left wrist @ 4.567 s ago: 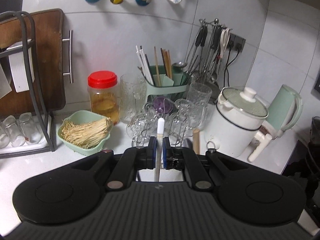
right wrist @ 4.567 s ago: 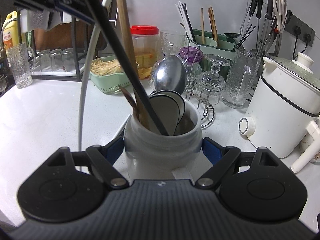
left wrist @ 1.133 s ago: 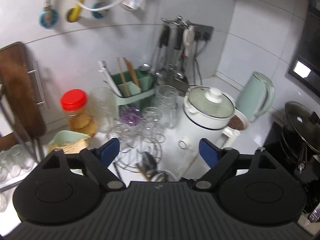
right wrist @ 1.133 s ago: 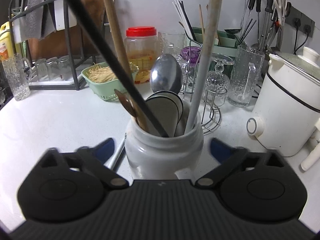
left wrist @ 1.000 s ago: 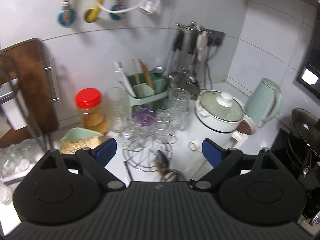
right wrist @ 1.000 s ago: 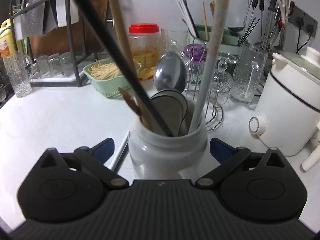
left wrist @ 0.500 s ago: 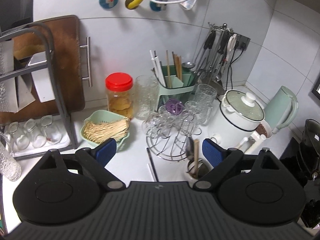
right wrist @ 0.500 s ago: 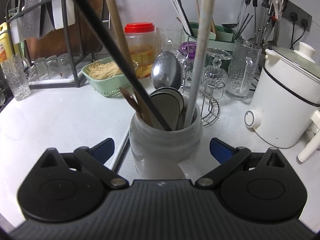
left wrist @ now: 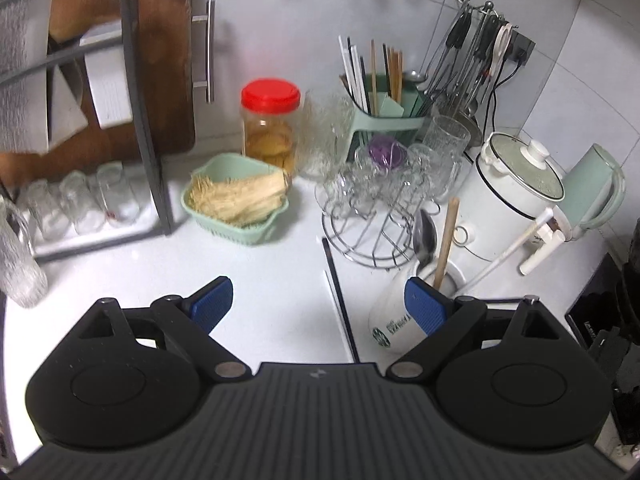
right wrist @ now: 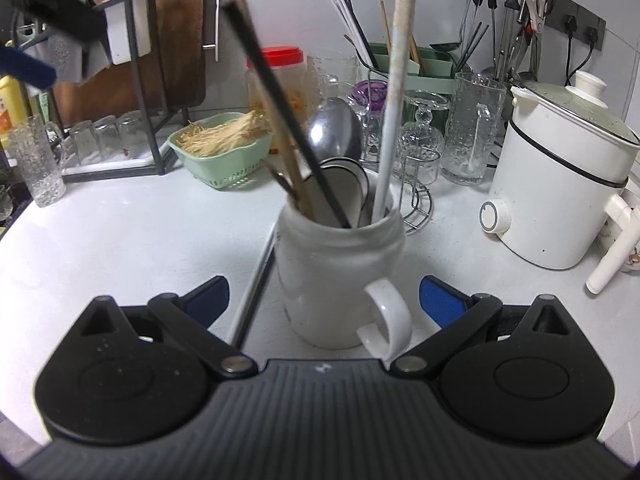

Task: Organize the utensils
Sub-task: 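Move the left tool back to the second white chopstick on the counter, then close the left tool on the second white chopstick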

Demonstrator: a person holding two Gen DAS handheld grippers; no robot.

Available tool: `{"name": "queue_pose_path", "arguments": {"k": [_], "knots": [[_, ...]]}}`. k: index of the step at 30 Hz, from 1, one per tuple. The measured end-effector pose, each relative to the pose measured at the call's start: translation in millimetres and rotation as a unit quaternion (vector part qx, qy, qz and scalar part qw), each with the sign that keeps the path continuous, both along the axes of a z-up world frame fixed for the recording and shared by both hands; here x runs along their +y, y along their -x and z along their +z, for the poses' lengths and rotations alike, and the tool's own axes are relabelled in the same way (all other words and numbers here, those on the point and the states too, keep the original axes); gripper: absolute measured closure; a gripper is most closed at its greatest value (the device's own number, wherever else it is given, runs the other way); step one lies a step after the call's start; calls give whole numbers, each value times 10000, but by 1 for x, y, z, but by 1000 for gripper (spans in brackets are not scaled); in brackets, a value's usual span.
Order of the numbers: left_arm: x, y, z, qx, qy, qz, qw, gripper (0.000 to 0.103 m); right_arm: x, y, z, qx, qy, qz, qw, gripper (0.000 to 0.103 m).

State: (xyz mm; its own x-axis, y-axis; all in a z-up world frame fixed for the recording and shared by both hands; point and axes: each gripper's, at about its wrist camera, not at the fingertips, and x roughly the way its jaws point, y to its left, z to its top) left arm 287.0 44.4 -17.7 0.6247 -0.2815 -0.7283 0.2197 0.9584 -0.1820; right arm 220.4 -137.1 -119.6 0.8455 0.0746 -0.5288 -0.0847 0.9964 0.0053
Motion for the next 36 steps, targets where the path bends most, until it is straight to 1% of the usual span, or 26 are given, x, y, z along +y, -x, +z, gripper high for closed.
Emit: {"name": "queue_pose_path", "arguments": {"k": [2, 4, 6, 9, 12, 13, 14, 15, 16, 18, 21, 24, 28, 33, 36], "knots": [[0, 2, -7, 41, -85, 4, 10000, 8, 1, 3, -2, -5, 0, -22, 10000, 0], [-3, 5, -14, 71, -253, 43, 9996, 8, 1, 8, -4, -81, -77, -47, 9999, 0], [-5, 5, -21, 102, -317, 12, 9994, 8, 0, 11, -8, -105, -160, -104, 9998, 0], [-10, 4, -31, 90, -414, -28, 9991, 8, -2, 16, -12, -161, -239, -221, 9993, 0], [-17, 3, -47, 108, -646, -112, 9978, 8, -6, 20, -16, -186, -332, -425, 9984, 0], [-20, 4, -55, 154, -742, -105, 9971, 8, -8, 21, -18, -179, -318, -497, 9981, 0], [-23, 3, -63, 296, -792, -136, 9963, 8, -11, 22, -18, -188, -284, -598, 9976, 0], [-25, 4, -69, 432, -731, -177, 9962, 8, -15, 24, -17, -233, -290, -722, 9967, 0], [-26, 6, -74, 497, -649, -184, 9965, 8, -20, 26, -17, -287, -380, -804, 9956, 0], [-31, 7, -83, 579, -748, -166, 9954, 8, -30, 29, -19, -210, -547, -849, 9947, 0], [-36, 12, -88, 509, -743, -180, 9958, 8, -38, 33, -22, -107, -425, -839, 9955, 0], [-42, 14, -95, 466, -816, -160, 9954, 8, -47, 32, -24, -39, -443, -797, 9958, 0], [-45, 15, -104, 627, -821, 16, 9946, 8, -55, 23, -23, -28, -645, -654, 9958, 0], [-54, 17, -116, 922, -901, 182, 9915, 8, -54, 4, -20, -25, -625, -362, 9974, 0], [-60, 17, -121, 1101, -894, 249, 9896, 8, -55, -10, -20, 48, -547, -208, 9983, 0]]}}
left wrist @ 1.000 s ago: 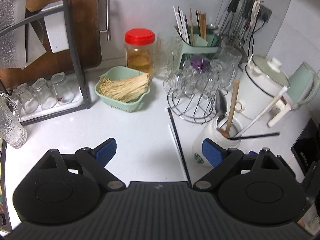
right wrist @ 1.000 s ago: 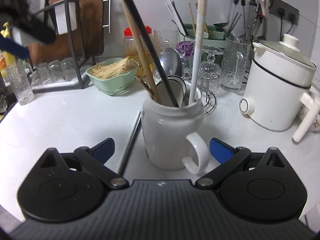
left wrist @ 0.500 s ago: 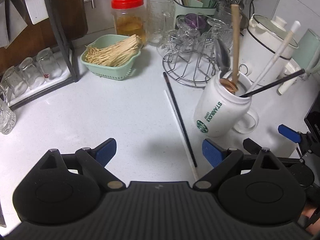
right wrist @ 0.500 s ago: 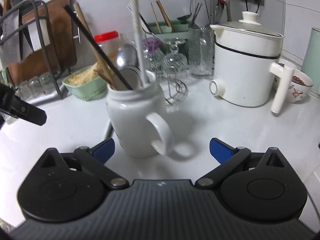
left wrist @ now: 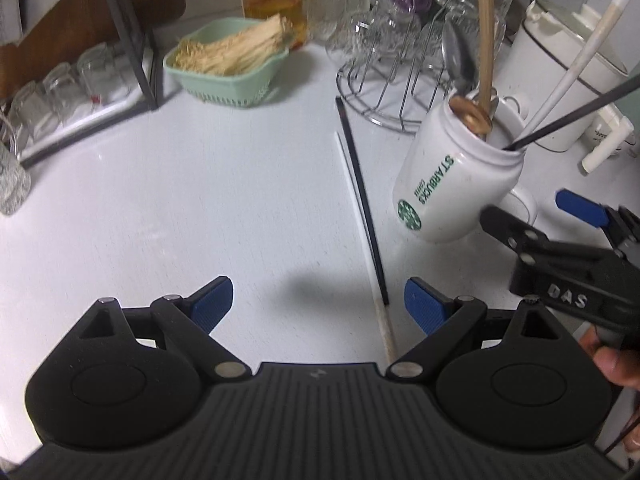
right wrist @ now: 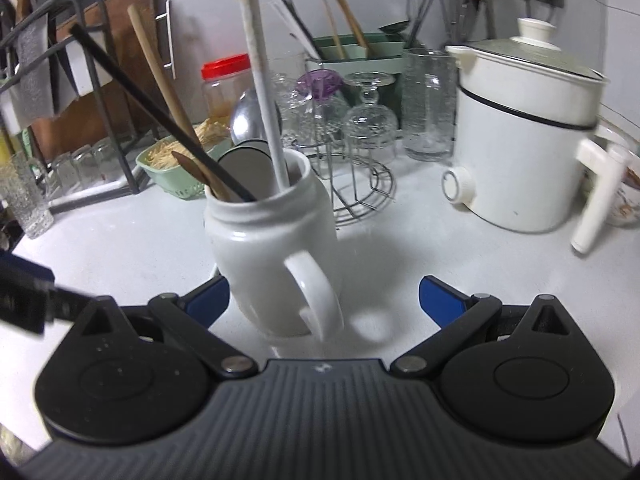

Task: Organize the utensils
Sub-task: 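Close the left tool on the second white chopstick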

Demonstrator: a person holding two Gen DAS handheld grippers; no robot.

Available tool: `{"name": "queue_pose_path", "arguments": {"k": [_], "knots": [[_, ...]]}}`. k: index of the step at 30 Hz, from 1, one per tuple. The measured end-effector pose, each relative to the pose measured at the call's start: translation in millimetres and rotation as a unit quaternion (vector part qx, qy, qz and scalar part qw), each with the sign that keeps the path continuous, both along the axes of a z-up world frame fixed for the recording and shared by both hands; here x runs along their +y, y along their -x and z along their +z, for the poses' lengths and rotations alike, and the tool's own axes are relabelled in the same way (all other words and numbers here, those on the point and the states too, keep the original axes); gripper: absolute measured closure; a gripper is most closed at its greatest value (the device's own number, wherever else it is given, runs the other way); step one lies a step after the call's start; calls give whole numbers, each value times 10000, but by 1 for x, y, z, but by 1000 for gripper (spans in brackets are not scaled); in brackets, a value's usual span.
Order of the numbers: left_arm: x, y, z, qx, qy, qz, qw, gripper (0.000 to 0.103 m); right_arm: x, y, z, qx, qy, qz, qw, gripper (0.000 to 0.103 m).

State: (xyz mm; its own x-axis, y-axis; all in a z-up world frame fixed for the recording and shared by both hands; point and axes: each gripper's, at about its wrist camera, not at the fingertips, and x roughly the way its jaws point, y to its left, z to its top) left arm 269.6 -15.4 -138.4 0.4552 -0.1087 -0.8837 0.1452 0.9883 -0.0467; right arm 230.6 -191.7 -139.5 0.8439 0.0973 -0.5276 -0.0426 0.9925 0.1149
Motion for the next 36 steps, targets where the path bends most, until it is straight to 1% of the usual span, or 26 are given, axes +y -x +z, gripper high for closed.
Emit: {"name": "queue_pose_path", "arguments": {"k": [6, 11, 15, 17, 18, 20, 21, 22, 24, 27, 29, 30, 32, 33, 35, 36], "knots": [[-15, -2, -13, 323, -204, 43, 9993, 6, 1, -15, -3, 44, 83, 363, 9993, 0], [-27, -3, -17, 345, -340, 82, 9988, 3, 7, -26, -5, 40, 172, 669, 9976, 0], [-34, -1, -22, 376, -424, 160, 9983, 3, 11, -35, -6, 75, 234, 824, 9963, 0], [-37, 2, -26, 402, -408, 186, 9982, 3, 13, -37, -7, 59, 259, 881, 9958, 0], [-38, 3, -28, 432, -375, 179, 9982, 3, 13, -37, -7, 48, 264, 915, 9954, 1], [-42, 7, -32, 466, -354, 112, 9982, 3, 13, -36, -6, 12, 252, 1049, 9942, 7], [-44, 8, -34, 434, -362, 98, 9984, 4, 13, -36, -6, -20, 259, 1118, 9934, 14], [-46, 10, -36, 446, -375, 91, 9983, 4, 14, -36, -5, -51, 289, 1181, 9926, 17], [-47, 11, -42, 529, -309, 144, 9980, 5, 15, -36, -4, -36, 344, 1162, 9926, 18], [-47, 13, -47, 546, -276, 193, 9979, 11, 13, -37, -3, -26, 349, 1200, 9922, 18], [-47, 15, -51, 536, -292, 195, 9979, 18, 12, -37, -3, -18, 371, 1255, 9914, 18], [-47, 17, -53, 544, -312, 194, 9978, 21, 11, -37, -3, -12, 375, 1276, 9911, 18], [-48, 19, -57, 543, -329, 164, 9978, 31, 10, -37, -2, 0, 388, 1291, 9909, 18], [-48, 20, -58, 540, -316, 162, 9979, 34, 9, -37, -2, 7, 390, 1293, 9908, 18], [-48, 21, -60, 501, -335, 140, 9981, 45, 8, -37, -2, 19, 401, 1296, 9907, 18], [-48, 22, -61, 485, -318, 129, 9982, 48, 7, -37, -2, 22, 405, 1299, 9907, 18]]}}
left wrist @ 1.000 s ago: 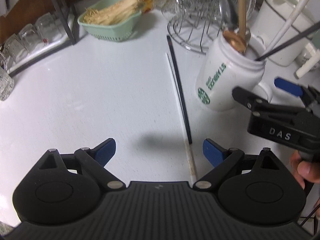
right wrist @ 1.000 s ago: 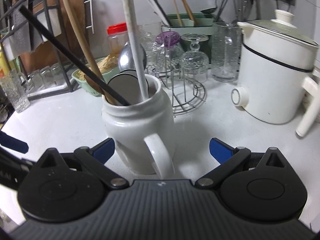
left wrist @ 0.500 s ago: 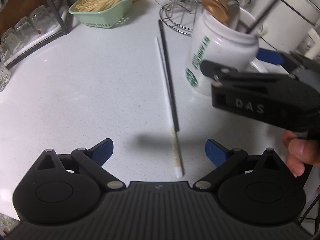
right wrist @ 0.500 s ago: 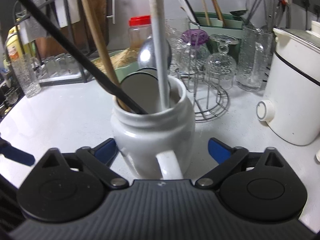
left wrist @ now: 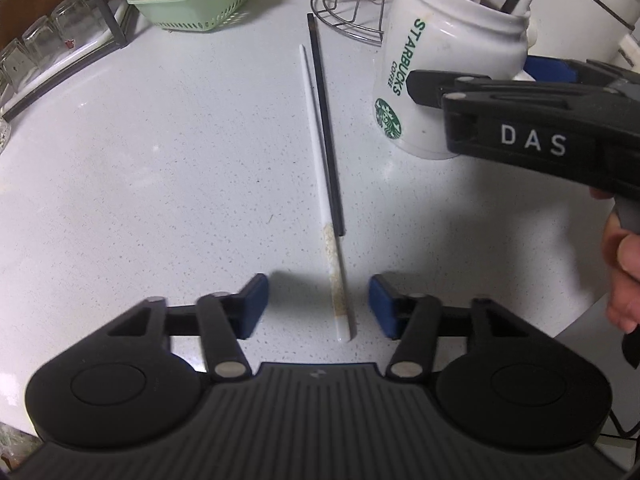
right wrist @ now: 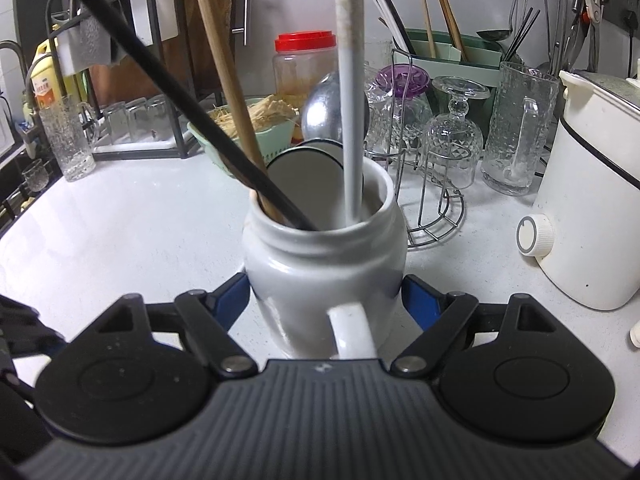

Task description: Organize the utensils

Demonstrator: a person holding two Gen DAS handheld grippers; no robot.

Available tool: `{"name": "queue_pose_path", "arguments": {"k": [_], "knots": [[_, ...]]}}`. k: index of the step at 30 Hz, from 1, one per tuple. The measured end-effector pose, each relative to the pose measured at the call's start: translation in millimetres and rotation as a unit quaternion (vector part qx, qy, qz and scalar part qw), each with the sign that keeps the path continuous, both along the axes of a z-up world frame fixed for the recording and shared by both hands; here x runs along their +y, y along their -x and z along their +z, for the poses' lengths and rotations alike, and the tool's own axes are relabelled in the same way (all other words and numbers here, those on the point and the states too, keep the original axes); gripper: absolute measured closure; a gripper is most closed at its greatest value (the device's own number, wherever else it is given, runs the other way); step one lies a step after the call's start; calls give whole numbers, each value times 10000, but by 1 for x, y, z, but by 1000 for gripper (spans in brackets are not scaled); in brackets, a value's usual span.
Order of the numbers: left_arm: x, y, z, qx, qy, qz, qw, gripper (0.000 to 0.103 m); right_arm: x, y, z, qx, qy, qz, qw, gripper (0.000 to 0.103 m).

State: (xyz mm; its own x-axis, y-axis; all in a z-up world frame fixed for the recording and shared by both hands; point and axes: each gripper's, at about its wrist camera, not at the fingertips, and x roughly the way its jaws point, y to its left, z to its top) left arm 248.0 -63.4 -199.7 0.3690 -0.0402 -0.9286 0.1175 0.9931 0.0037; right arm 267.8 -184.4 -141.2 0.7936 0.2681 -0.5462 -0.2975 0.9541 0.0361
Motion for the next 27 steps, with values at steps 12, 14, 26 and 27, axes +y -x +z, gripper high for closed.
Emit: {"name": "queue_pose_path", "arguments": {"k": [12, 14, 26, 27], "knots": [[3, -2, -1, -195, 176, 134, 9996, 95, 0, 5, 0, 22, 74, -38, 10000, 18], [6, 0, -1, -165, 244, 184, 9994, 95, 0, 6, 0, 23, 95, -16, 10000, 18], [26, 41, 7, -64, 456, 545, 9975, 95, 0, 16, -1, 6, 176, 94, 9998, 19], [28, 45, 8, -72, 473, 592, 9971, 96, -1, 17, -1, -3, 177, 114, 9998, 19]]}}
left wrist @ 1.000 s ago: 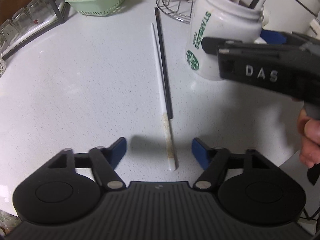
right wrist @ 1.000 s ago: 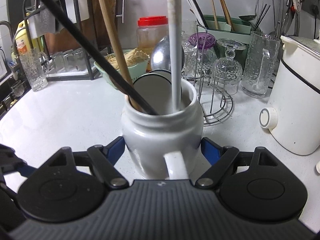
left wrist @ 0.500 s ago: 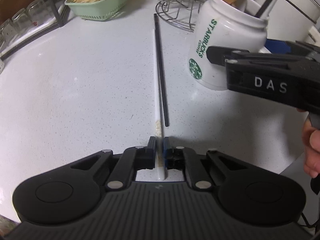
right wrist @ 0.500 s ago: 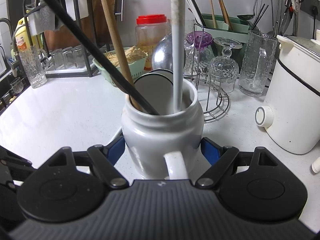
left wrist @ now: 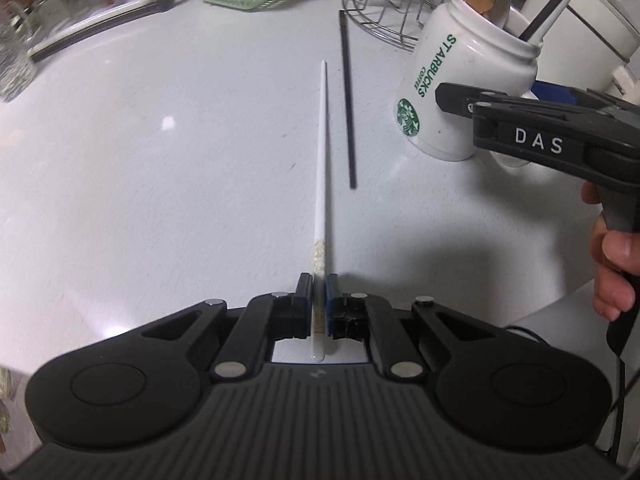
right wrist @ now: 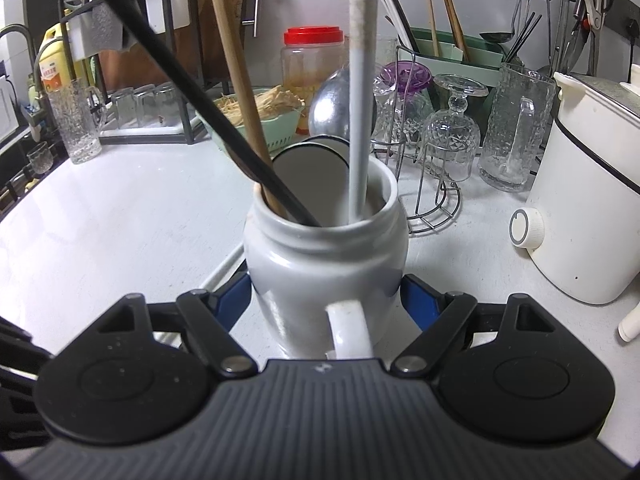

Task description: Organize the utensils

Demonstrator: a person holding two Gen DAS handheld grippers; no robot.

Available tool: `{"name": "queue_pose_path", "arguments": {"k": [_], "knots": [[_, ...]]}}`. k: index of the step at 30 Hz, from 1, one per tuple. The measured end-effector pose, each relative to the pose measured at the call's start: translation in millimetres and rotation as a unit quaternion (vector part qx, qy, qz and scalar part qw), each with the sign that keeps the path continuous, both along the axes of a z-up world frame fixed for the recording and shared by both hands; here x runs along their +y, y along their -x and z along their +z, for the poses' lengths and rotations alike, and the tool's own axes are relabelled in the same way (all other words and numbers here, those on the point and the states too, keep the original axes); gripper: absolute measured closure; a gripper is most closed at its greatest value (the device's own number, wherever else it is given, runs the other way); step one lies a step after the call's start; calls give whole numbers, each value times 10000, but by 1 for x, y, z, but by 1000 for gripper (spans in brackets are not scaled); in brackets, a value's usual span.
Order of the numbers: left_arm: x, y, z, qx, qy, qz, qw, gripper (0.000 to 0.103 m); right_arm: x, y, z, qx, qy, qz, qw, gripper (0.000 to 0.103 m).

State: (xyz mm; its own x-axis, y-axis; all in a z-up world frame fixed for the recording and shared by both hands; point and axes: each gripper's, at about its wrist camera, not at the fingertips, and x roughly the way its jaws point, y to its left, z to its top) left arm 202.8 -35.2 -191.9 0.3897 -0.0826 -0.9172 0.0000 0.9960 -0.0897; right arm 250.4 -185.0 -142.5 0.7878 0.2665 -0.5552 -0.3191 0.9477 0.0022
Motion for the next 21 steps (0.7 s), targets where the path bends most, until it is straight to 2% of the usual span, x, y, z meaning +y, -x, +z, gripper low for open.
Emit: {"name": "queue_pose_path", "arguments": {"k": [8, 14, 19, 21], "knots": [[13, 39, 3, 111, 220, 245, 9994, 96, 1, 8, -1, -60, 15, 46, 10000, 20], [20, 64, -1, 399, 849, 573, 9939, 96, 1, 11, -2, -76, 37, 83, 9999, 20], [22, 65, -9, 467, 953, 718, 9918, 95, 1, 11, -2, -91, 47, 116, 9999, 20], [22, 64, -13, 521, 948, 753, 9913, 92, 0, 11, -2, -99, 55, 135, 9998, 20]]}}
